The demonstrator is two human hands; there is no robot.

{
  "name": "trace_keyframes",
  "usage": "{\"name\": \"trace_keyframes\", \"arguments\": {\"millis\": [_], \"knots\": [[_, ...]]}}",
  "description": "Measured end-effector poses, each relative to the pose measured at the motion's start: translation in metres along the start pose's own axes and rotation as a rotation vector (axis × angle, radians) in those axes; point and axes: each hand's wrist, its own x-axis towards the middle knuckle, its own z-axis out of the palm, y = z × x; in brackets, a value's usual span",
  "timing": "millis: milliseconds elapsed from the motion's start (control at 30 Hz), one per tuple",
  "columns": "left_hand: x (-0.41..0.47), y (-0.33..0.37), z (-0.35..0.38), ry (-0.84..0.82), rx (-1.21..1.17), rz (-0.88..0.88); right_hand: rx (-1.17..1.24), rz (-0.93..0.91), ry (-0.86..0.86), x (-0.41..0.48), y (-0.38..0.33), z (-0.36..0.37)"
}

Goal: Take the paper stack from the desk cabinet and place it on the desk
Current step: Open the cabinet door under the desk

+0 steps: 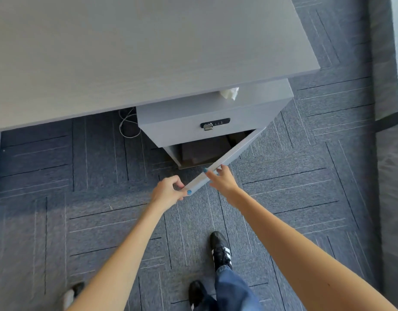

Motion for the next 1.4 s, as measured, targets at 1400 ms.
{"name": "trace_keyframes", "arguments": {"millis": [1400], "knots": [[0.086, -0.001, 0.125, -0.108, -0.136, 0.401, -0.8, -0.422, 1.211, -0.013, 0.146, -0.067]]}}
